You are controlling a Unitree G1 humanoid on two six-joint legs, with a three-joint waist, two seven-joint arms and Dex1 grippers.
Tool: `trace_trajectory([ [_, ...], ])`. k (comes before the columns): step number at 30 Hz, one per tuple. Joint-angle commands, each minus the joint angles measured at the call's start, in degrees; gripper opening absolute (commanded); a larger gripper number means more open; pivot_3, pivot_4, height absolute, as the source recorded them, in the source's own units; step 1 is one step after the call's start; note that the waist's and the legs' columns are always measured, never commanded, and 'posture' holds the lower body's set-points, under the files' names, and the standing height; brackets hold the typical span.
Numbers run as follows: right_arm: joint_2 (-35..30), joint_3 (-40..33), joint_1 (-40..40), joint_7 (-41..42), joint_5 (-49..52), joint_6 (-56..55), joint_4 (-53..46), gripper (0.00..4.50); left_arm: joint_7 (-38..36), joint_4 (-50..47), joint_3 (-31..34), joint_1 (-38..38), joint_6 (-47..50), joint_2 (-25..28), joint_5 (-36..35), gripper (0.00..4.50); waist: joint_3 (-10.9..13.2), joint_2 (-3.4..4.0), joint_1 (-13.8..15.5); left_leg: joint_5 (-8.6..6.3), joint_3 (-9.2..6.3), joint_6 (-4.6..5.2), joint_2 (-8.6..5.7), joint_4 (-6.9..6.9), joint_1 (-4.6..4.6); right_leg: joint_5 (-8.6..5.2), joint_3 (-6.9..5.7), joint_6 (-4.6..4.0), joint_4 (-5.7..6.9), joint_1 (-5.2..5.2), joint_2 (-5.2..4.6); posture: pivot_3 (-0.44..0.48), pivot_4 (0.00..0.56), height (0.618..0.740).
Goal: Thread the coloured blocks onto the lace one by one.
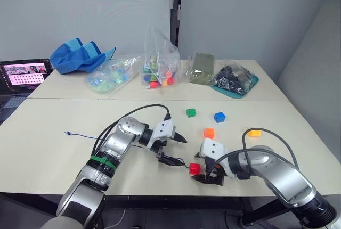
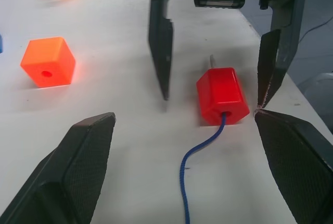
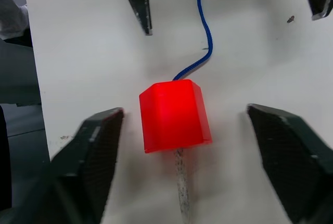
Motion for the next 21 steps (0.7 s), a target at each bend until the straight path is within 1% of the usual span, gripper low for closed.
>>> trace_trajectory([
  [1,-2.6,-4.6,1.0,0.3,2.9,3.7,-4.9,4.47,-1.4,-1.0,-0.6,0.9,-1.6,-1.6,-1.1,4.50,0.0,0.00,0.3,0.00,0.00,0.00,0.00,0.00,0.00,0.00,0.00,0.00,0.00,0.00,0.00,0.000,0.150,0.740],
  [3,-4.7,-7.4,2.3,0.7,4.5,5.8,-7.1,4.47,-1.4,-0.7,-1.2,1.3,-2.1,-2.2,-0.4,4.50,0.0,0.00,0.3,0.00,0.00,0.00,-0.01,0.01,-0.02,0.00,0.00,0.00,-0.01,0.00,-0.01,0.000,0.150,0.740],
  [8,-7.7,-11.5,4.7,-0.6,6.2,7.8,-9.7,4.47,-1.0,-1.2,-2.3,2.2,-2.0,-4.1,-0.1,4.50,0.0,0.00,0.2,0.00,0.00,0.00,-0.02,0.03,-0.03,0.00,0.00,0.00,0.00,0.00,-0.01,0.000,0.150,0.740],
  [13,-8.5,-12.4,6.6,-2.4,5.4,7.0,-10.0,4.47,-0.7,-0.1,-3.5,2.2,-2.7,-5.4,1.1,4.50,0.0,0.00,0.1,0.00,0.00,0.00,-0.02,0.03,-0.03,0.00,0.00,0.00,-0.01,-0.01,-0.01,0.000,0.150,0.740],
  [17,-8.1,-8.3,7.0,-4.3,1.4,2.0,-8.3,4.50,0.5,2.0,-4.8,1.7,-4.1,-5.3,3.5,3.35,0.0,0.00,0.0,0.00,0.00,0.01,-0.02,0.03,-0.02,0.00,0.00,0.00,0.00,-0.01,-0.01,0.000,0.150,0.740],
  [21,-7.7,-4.9,8.2,-5.2,-1.9,-1.9,-5.8,4.50,0.5,3.1,-5.2,1.8,-5.0,-5.8,3.9,2.00,0.0,-0.01,0.1,0.00,0.00,0.00,-0.02,0.04,-0.03,-0.01,0.00,0.01,-0.01,-0.01,-0.02,0.000,0.150,0.740],
])
